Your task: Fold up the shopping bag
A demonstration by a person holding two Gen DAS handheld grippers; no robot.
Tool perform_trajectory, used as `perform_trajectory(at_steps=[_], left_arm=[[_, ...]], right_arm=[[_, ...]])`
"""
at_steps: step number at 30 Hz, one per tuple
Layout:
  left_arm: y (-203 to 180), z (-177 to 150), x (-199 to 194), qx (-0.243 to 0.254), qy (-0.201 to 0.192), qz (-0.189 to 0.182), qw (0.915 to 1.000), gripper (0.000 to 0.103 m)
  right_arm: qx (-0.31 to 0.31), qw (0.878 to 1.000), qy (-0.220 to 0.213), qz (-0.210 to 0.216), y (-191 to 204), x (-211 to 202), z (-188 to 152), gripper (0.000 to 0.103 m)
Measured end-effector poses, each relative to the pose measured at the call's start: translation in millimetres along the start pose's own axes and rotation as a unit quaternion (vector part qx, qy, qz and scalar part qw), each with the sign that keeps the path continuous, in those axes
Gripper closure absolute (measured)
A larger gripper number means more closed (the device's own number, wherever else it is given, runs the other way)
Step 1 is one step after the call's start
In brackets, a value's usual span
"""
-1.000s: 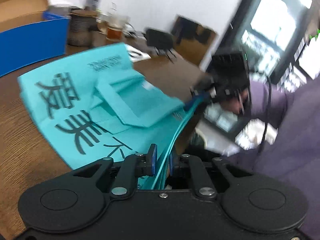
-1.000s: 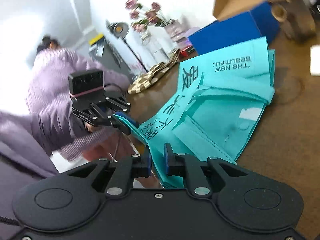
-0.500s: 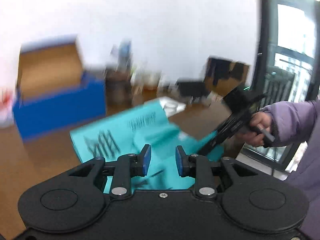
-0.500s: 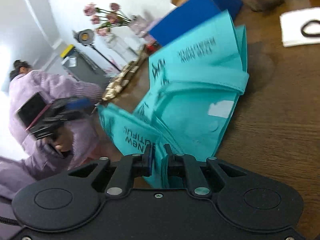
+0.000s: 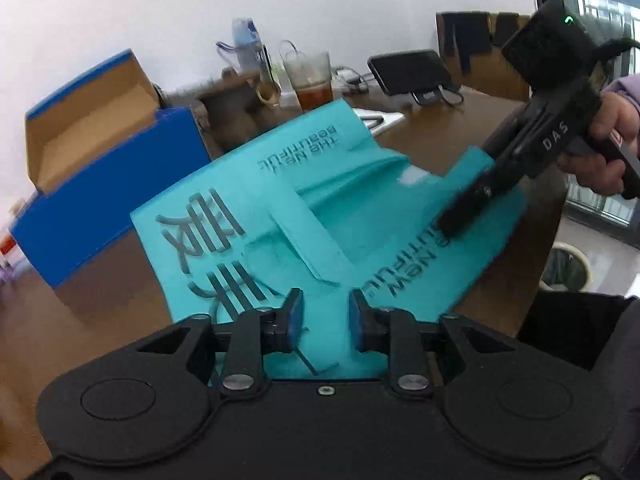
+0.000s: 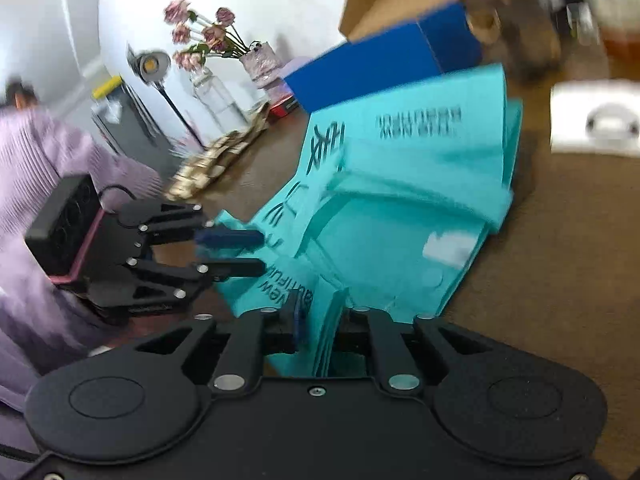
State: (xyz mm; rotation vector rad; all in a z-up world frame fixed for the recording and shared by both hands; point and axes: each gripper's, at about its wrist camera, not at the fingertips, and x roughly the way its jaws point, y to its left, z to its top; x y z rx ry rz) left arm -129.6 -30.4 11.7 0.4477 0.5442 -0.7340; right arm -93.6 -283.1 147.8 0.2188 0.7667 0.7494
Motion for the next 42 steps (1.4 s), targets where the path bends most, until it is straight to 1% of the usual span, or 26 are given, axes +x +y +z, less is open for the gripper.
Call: perform_trajectory(at_steps=[2, 3, 4, 6, 7, 8, 9, 10, 13, 15, 18, 20, 22, 24, 26, 29, 31, 33, 34, 35, 37, 38, 40, 41, 42], left_arm=[[1.8, 1.2, -2.8, -0.004, 0.01, -0.005, 0.9999, 0.084], [1.8, 1.0, -4.1, -0.005, 0.011, -0.005, 0.9999, 0.084], [1.9, 0.7, -5.4, -0.005, 0.013, -0.005, 0.9999, 0.084], [0.7, 0.6, -5.1, -0.005, 0.015, -0.005, 0.9999, 0.086], [-2.8, 4.0, 3.8, -0.004, 0.015, -0.005, 0.9999, 0.086], [-6.1, 6.6, 10.8, -0.003, 0.015, -0.005, 0.9999, 0.087], [-8.5, 6.0, 9.7, 0.001, 0.014, -0.004, 0.9999, 0.088], [-11.1, 5.6, 8.9, 0.004, 0.013, -0.002, 0.9999, 0.088], [-22.4, 5.6, 8.9, 0.015, 0.01, 0.011, 0.9998, 0.088], [-27.2, 4.4, 4.2, 0.003, 0.015, 0.013, 0.9998, 0.088], [-36.3, -0.1, -3.8, -0.009, 0.017, 0.014, 0.9997, 0.088], [-42.5, -5.1, -10.1, -0.016, 0.014, 0.019, 0.9996, 0.088], [-46.1, -8.4, -15.4, -0.024, 0.014, 0.017, 0.9995, 0.088], [-49.1, -9.9, -20.2, -0.027, 0.015, 0.012, 0.9995, 0.088], [-52.3, -11.0, -23.7, -0.025, 0.016, 0.012, 0.9995, 0.088], [-58.3, -11.1, -34.0, -0.011, 0.015, 0.018, 0.9997, 0.083], [-63.6, -11.6, -43.5, 0.012, 0.007, 0.024, 0.9996, 0.07], [-74.7, -17.0, -55.5, 0.055, -0.012, 0.036, 0.9978, 0.036], [-79.6, -20.3, -59.6, 0.077, -0.018, 0.041, 0.996, 0.031], [-85.1, -24.8, -63.2, 0.105, -0.021, 0.045, 0.9932, 0.028], [-91.7, -31.3, -62.9, 0.139, -0.005, 0.042, 0.9893, 0.027], [-94.7, -33.9, -61.1, 0.149, 0.003, 0.045, 0.9877, 0.027], [-100.5, -38.7, -57.7, 0.169, 0.018, 0.051, 0.9841, 0.026], [-102.8, -39.7, -56.4, 0.178, 0.017, 0.058, 0.9822, 0.026], [-106.1, -40.9, -53.1, 0.195, 0.017, 0.071, 0.9781, 0.026]], right_arm=[[-0.052, 0.997, -0.024, -0.054, 19.0, -10.4, 0.7, 0.07], [-0.08, 0.993, -0.037, -0.079, 28.4, -15.0, 1.0, 0.07], [-0.114, 0.986, -0.052, -0.111, 39.6, -18.8, 0.7, 0.068], [-0.182, 0.965, -0.08, -0.17, 61.8, -25.7, 0.0, 0.067], [-0.211, 0.957, -0.083, -0.179, 71.0, -25.4, -0.2, 0.067], [-0.224, 0.954, -0.075, -0.182, 77.3, -22.8, 0.4, 0.068], [-0.234, 0.952, -0.067, -0.185, 82.7, -20.2, 1.2, 0.069], [-0.232, 0.952, -0.06, -0.189, 85.2, -16.0, 2.9, 0.072], [-0.205, 0.953, -0.023, -0.224, 86.6, 12.2, 5.9, 0.073], [-0.19, 0.952, -0.005, -0.239, 84.4, 24.4, 3.1, 0.075], [-0.167, 0.958, -0.009, -0.233, 81.5, 29.3, -9.6, 0.078], [-0.177, 0.956, -0.024, -0.233, 84.7, 28.4, -19.6, 0.078], [-0.191, 0.953, -0.037, -0.232, 86.9, 27.8, -28.6, 0.078], [-0.216, 0.948, -0.062, -0.226, 89.9, 24.1, -43.1, 0.078], [-0.234, 0.943, -0.075, -0.222, 94.7, 20.7, -53.4, 0.078], [-0.275, 0.929, -0.101, -0.228, 101.9, 18.9, -70.4, 0.078], [-0.311, 0.912, -0.123, -0.239, 108.1, 20.8, -83.2, 0.079], [-0.329, 0.907, -0.133, -0.227, 109.4, 21.5, -89.4, 0.092], [-0.332, 0.909, -0.137, -0.211, 108.5, 20.5, -91.7, 0.1], [-0.336, 0.908, -0.142, -0.206, 107.8, 20.2, -92.7, 0.099], [-0.338, 0.909, -0.144, -0.197, 106.2, 19.3, -91.6, 0.099], [-0.336, 0.912, -0.139, -0.186, 104.1, 17.8, -87.6, 0.099], [-0.338, 0.913, -0.14, -0.178, 102.3, 16.8, -86.3, 0.1], [-0.338, 0.914, -0.144, -0.17, 99.8, 15.5, -86.3, 0.1], [-0.334, 0.917, -0.147, -0.161, 97.2, 13.9, -86.0, 0.1]])
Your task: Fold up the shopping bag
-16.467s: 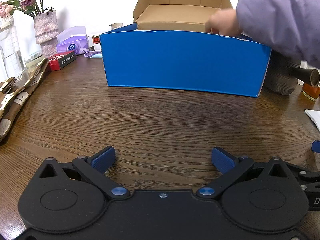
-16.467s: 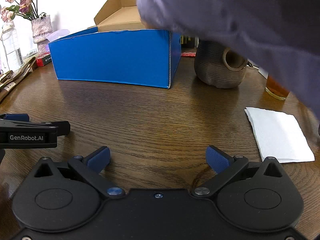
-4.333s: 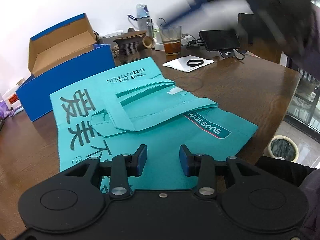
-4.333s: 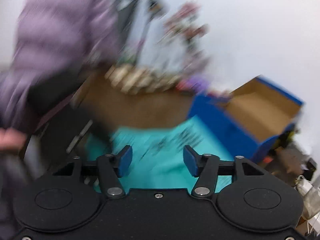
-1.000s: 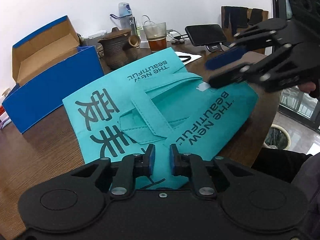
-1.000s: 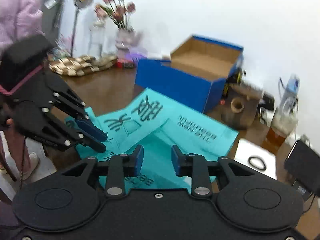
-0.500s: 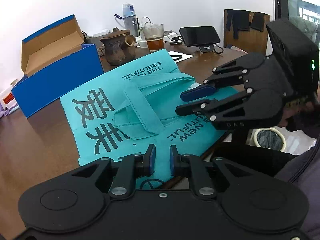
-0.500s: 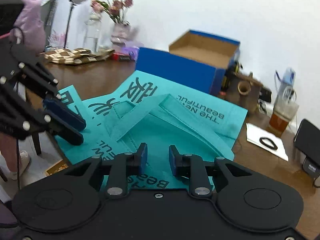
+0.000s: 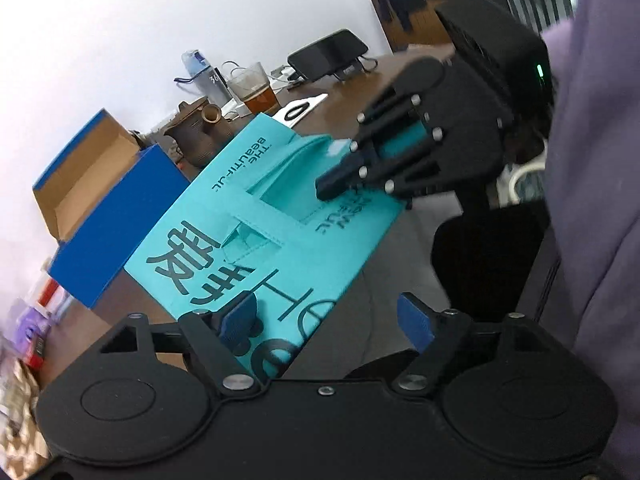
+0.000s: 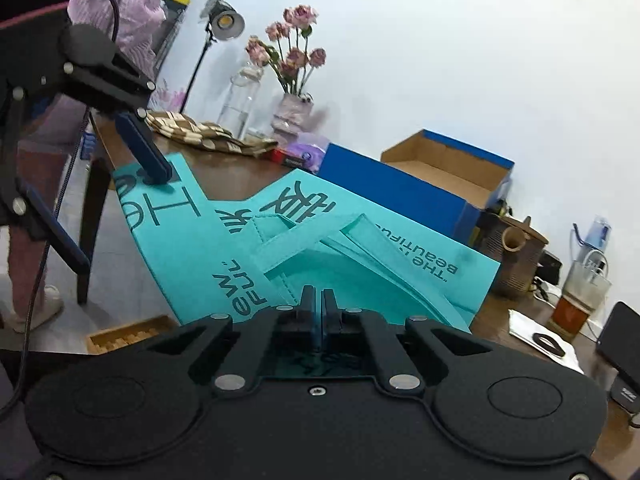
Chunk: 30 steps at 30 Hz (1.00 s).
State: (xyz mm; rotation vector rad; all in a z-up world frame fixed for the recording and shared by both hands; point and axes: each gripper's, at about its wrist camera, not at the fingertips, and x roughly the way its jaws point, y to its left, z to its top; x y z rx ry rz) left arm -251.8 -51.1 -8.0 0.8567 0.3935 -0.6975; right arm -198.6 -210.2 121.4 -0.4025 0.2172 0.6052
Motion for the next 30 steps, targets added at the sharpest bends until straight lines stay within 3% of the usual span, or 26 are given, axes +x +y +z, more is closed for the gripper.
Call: perform_trajectory(at_steps=[4, 5, 8, 9, 13, 15, 17, 18, 22, 24, 28, 30], left_arm=[[-10.5, -0.2, 16.2, 0.052, 0.006, 0.035, 0.998, 0.026], [-11.5, -1.3, 20.0, 0.052, 0.011, 0.037, 0.9979, 0.032], [-8.6, 1.3, 31.5, 0.031, 0.038, 0.031, 0.9983, 0.066], [-5.5, 2.7, 30.5, 0.027, 0.037, 0.028, 0.9986, 0.068], [7.4, 5.3, 26.1, 0.022, 0.041, -0.005, 0.9989, 0.069], [12.9, 5.0, 25.2, 0.029, 0.045, -0.023, 0.9983, 0.069], [23.3, 6.1, 24.2, 0.026, 0.051, -0.045, 0.9973, 0.069], [30.9, 7.6, 24.1, 0.021, 0.055, -0.059, 0.9965, 0.069], [61.5, 12.5, 26.4, -0.007, 0.07, -0.125, 0.9897, 0.069], [79.8, 15.5, 33.8, -0.022, 0.077, -0.168, 0.9826, 0.069], [88.7, 15.5, 37.9, -0.025, 0.082, -0.206, 0.9748, 0.069], [89.3, 14.6, 38.6, -0.026, 0.083, -0.215, 0.9728, 0.069]], right_arm=[[0.008, 1.0, -0.004, 0.022, -4.8, -2.6, 0.0, 0.1], [0.008, 1.0, -0.004, 0.024, -5.0, -2.4, -0.1, 0.1], [0.009, 1.0, 0.004, 0.028, -5.5, -2.2, 2.3, 0.099], [0.01, 0.999, 0.01, 0.03, -6.2, -1.9, 4.0, 0.099], [0.021, 0.998, 0.037, 0.046, -10.6, -3.7, 13.0, 0.098], [0.011, 0.998, 0.034, 0.049, -14.0, -12.8, 19.0, 0.088], [-0.009, 0.999, 0.022, 0.048, -17.1, -27.7, 26.4, 0.06], [-0.022, 0.998, 0.017, 0.05, -18.4, -35.6, 30.4, 0.055], [-0.085, 0.991, 0.027, 0.099, -21.1, -58.6, 48.8, 0.054], [-0.144, 0.979, 0.052, 0.135, -14.9, -64.2, 56.1, 0.053], [-0.211, 0.962, 0.085, 0.151, -2.7, -51.4, 53.6, 0.053], [-0.229, 0.955, 0.1, 0.16, 2.3, -41.1, 49.6, 0.062]])
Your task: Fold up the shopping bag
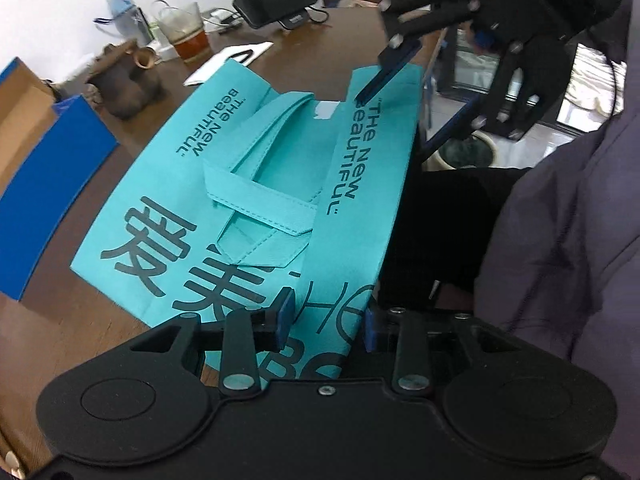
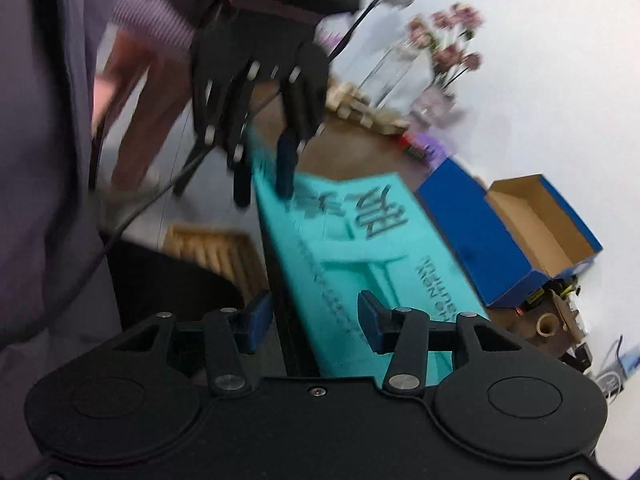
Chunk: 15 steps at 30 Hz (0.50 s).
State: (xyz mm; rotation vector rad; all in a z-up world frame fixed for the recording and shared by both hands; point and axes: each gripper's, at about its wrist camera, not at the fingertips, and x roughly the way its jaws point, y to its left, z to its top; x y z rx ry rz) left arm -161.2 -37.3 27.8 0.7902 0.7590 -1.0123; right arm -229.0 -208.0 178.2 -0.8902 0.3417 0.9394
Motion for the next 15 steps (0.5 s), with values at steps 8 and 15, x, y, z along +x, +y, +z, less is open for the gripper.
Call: perform_trajectory(at_steps=[8, 15], left_arm=[[32.5, -4.7, -14.1, -0.075, -0.022, -0.092, 0.9927, 0.07], [71.8, -23.6, -45.6, -0.137, -0.119, -0.111, 0.977, 0.07]], right_arm=[[0.124, 0.982, 0.012, 0.139, -51.4, 16.0, -8.2, 0.089], [0.234, 0.936, 0.023, 0.261, -118.9, 54.3, -21.5, 0.089]])
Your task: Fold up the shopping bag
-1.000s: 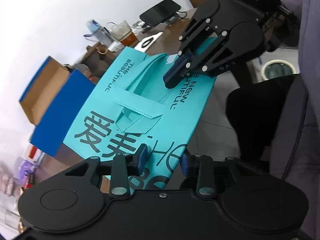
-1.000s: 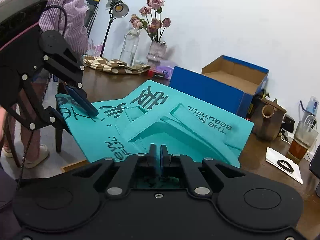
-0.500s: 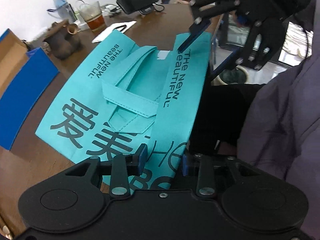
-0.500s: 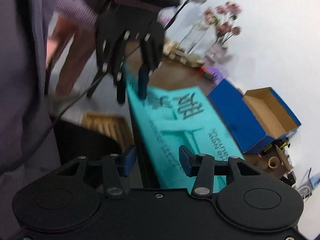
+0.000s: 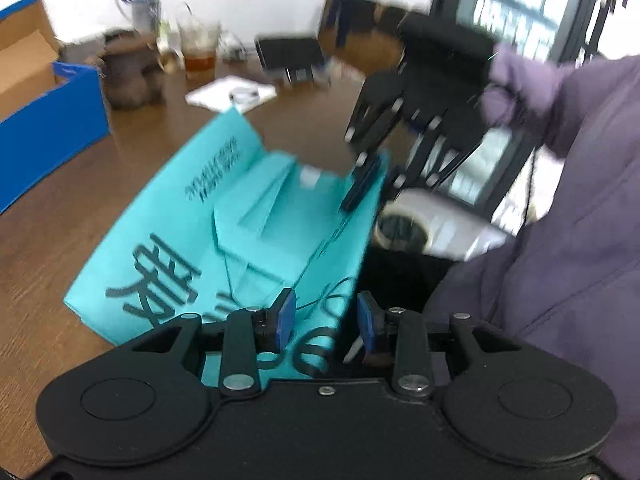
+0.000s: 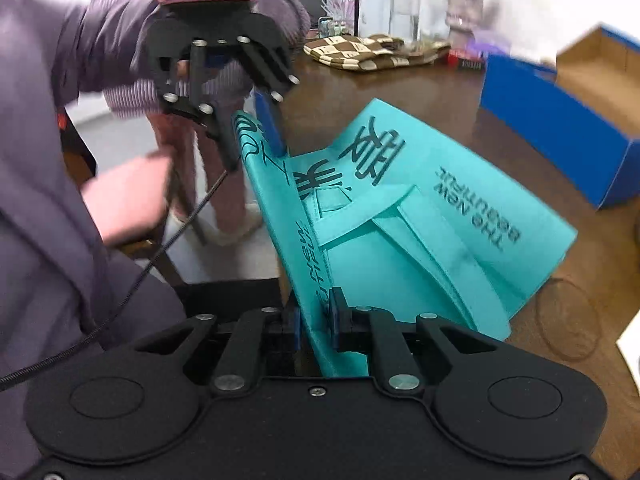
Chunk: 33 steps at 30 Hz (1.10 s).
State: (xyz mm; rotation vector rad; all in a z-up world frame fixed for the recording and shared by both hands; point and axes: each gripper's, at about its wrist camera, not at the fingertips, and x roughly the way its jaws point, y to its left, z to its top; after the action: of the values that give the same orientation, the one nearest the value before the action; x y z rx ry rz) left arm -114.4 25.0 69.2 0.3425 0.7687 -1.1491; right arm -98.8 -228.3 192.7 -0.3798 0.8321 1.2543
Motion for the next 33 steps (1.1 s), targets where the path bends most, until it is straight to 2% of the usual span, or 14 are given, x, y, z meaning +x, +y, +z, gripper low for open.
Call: perform_trajectory(at_steps=[1, 4, 6, 9, 12, 16, 20, 22, 24, 26, 28, 30, 32, 33], left_arm=[[1.2, -1.6, -5.6, 0.001, -0.007, 0.021, 0.9997, 0.07], [0.8, -4.9, -13.4, 0.016, -0.02, 0.052, 0.9983, 0.069], [12.7, -5.1, -7.8, -0.009, -0.022, 0.058, 0.998, 0.069], [38.1, -9.2, -0.4, -0.06, -0.026, 0.026, 0.9975, 0.078], [66.2, -15.1, 6.0, -0.115, -0.033, -0.015, 0.9928, 0.082], [94.5, -21.6, 10.3, -0.161, -0.039, -0.04, 0.9853, 0.082], [116.2, -28.0, 16.5, -0.191, -0.038, -0.051, 0.9796, 0.076], [121.1, -27.9, 22.8, -0.182, -0.026, -0.042, 0.982, 0.076], [120.5, -23.8, 24.6, -0.174, -0.023, -0.038, 0.9837, 0.076], [120.2, -22.3, 25.5, -0.167, -0.02, -0.034, 0.9852, 0.076], [116.3, -19.1, 24.5, -0.154, -0.014, -0.025, 0.9877, 0.076], [113.3, -15.3, 25.9, -0.142, -0.007, -0.014, 0.9898, 0.075], [110.1, -14.5, 26.3, -0.133, -0.004, -0.003, 0.9912, 0.075], [108.4, -15.0, 26.1, -0.128, -0.003, 0.003, 0.9918, 0.075]], right_arm=[[0.011, 1.0, -0.003, 0.008, -9.4, 1.6, 0.4, 0.089], [0.035, 0.999, -0.005, 0.035, -26.4, 4.1, 1.2, 0.089], [0.056, 0.996, -0.006, 0.069, -43.6, 8.7, 5.1, 0.089], [0.084, 0.991, -0.003, 0.107, -62.4, 12.8, 6.5, 0.089], [0.119, 0.985, -0.015, 0.128, -81.5, 14.6, 3.2, 0.086], [0.18, 0.975, -0.078, 0.106, -92.2, 10.8, -18.0, 0.076], [0.246, 0.956, -0.147, 0.062, -89.1, 5.8, -44.5, 0.066], [0.268, 0.948, -0.169, 0.038, -87.3, 1.9, -50.1, 0.06], [0.28, 0.94, -0.193, -0.018, -75.8, -10.5, -54.0, 0.059], [0.264, 0.94, -0.206, -0.067, -64.6, -19.6, -52.8, 0.058], [0.231, 0.937, -0.215, -0.148, -47.5, -27.1, -47.1, 0.059], [0.182, 0.926, -0.23, -0.236, -28.5, -33.8, -37.6, 0.059], [0.142, 0.915, -0.247, -0.286, -10.7, -34.5, -28.9, 0.064], [0.128, 0.918, -0.248, -0.282, -3.1, -30.9, -25.9, 0.066]])
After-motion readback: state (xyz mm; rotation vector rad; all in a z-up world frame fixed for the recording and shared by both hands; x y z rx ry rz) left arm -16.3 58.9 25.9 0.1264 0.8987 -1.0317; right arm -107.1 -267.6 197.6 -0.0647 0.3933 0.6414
